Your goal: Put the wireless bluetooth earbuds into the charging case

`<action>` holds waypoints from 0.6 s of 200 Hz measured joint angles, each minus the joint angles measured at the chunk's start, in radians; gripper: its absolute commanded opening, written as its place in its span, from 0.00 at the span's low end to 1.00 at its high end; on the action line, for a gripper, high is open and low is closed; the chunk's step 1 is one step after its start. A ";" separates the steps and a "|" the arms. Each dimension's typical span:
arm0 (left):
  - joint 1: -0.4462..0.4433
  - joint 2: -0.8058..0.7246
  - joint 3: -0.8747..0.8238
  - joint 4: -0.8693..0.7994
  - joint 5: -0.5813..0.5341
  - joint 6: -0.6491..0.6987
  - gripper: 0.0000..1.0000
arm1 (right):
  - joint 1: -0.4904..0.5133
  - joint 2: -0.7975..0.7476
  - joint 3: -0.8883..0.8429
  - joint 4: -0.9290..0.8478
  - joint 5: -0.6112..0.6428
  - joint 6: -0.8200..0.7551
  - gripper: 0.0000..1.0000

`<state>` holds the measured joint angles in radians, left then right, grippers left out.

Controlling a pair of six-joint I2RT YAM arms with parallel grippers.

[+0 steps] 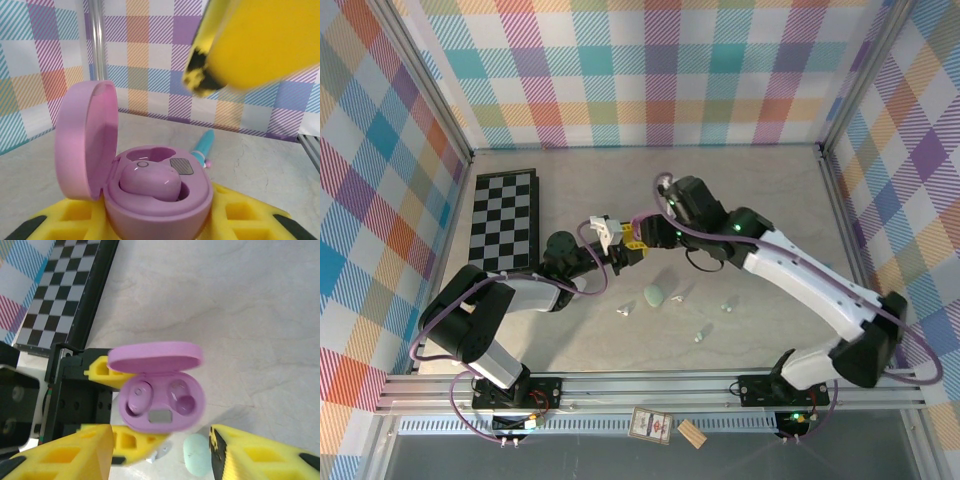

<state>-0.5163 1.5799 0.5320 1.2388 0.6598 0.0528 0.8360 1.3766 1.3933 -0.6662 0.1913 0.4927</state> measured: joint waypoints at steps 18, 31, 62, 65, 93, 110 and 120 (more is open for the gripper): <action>0.004 -0.005 -0.012 0.002 0.000 0.000 0.31 | -0.030 -0.097 -0.101 0.038 0.031 0.014 0.56; 0.006 -0.014 -0.019 0.002 0.000 0.000 0.31 | -0.082 -0.160 -0.184 0.066 0.043 0.026 0.58; 0.008 -0.046 -0.021 -0.006 0.001 0.000 0.31 | -0.290 -0.252 -0.387 0.105 0.051 0.081 0.61; 0.008 -0.052 -0.021 -0.007 0.001 0.001 0.31 | -0.311 -0.256 -0.406 0.106 0.051 0.087 0.61; 0.008 -0.108 -0.021 -0.041 0.004 0.014 0.31 | -0.499 -0.269 -0.569 0.129 0.041 0.150 0.61; 0.008 -0.133 -0.021 -0.062 0.004 0.021 0.31 | -0.581 -0.267 -0.642 0.154 0.018 0.192 0.59; 0.008 -0.141 -0.021 -0.067 0.004 0.023 0.31 | -0.624 -0.261 -0.673 0.169 0.001 0.220 0.57</action>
<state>-0.5079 1.4387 0.5110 1.1721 0.6640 0.0761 0.2119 1.1152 0.7208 -0.4969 0.1925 0.7128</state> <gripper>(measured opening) 0.351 0.597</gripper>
